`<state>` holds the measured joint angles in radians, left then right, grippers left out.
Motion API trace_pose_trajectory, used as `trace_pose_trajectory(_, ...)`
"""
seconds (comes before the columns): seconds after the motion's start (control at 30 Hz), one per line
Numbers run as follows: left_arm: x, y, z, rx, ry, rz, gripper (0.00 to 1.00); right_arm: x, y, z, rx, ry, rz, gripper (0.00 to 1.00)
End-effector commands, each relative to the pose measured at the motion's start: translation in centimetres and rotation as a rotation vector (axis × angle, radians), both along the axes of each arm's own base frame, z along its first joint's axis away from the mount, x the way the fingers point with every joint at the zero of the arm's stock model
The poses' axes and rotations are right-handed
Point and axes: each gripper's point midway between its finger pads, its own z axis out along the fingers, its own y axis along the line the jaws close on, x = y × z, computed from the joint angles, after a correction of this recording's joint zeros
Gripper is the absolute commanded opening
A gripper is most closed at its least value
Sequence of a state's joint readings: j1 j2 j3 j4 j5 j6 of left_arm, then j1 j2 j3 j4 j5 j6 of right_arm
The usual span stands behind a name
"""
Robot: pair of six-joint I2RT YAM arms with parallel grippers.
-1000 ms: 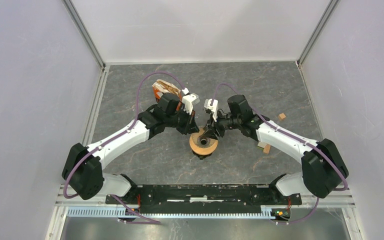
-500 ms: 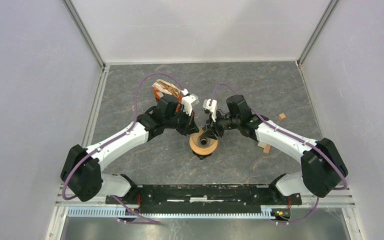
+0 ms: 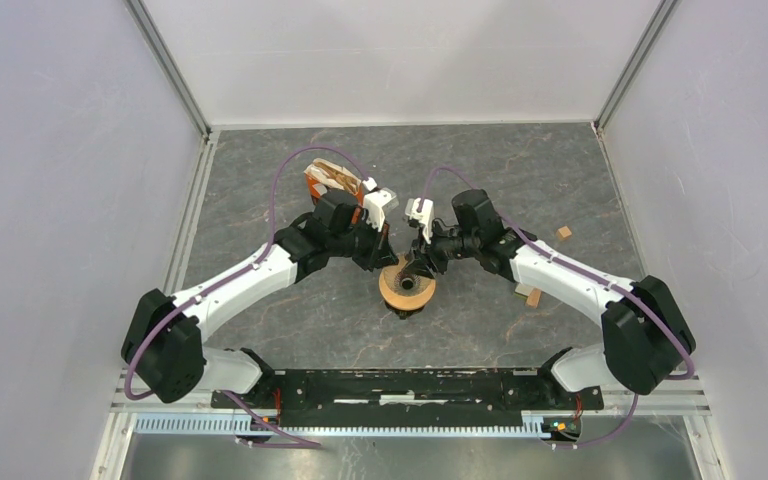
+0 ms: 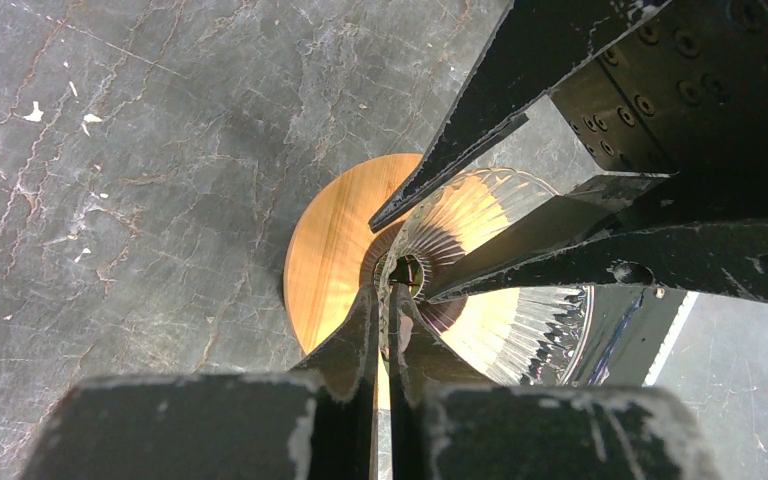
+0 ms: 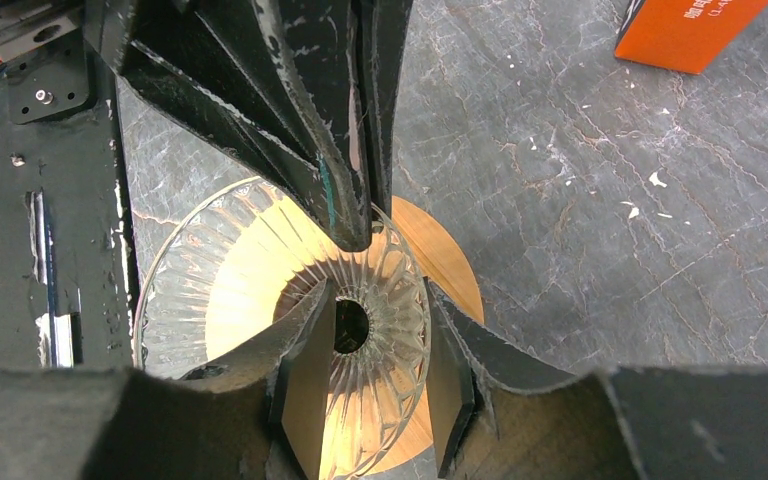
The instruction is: Place the coffee filter in the dripper
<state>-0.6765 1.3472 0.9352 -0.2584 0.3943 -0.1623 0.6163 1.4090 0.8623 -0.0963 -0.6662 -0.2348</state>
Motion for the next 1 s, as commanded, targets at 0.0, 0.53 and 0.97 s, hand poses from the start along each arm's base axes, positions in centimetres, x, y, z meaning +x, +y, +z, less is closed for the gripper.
trace_pose_trajectory(0.0, -2.8, 4.6, -7.0, 0.268, 0.102, -0.027, 0.02, -0.3, -2.2, -3.5, -0.148, 0.041, -0.027, 0.42)
trace_pose_trajectory(0.53, -2.3, 4.0, -4.5, 0.210, 0.043, -0.028, 0.09, 0.2, -1.2, -0.6, -0.113, 0.021, 0.007, 0.54)
trace_pose_trajectory(0.97, -1.3, 2.9, -2.7, 0.179, 0.032, -0.026, 0.33, 0.3, -1.1, 0.0, -0.108, 0.008, 0.019, 0.54)
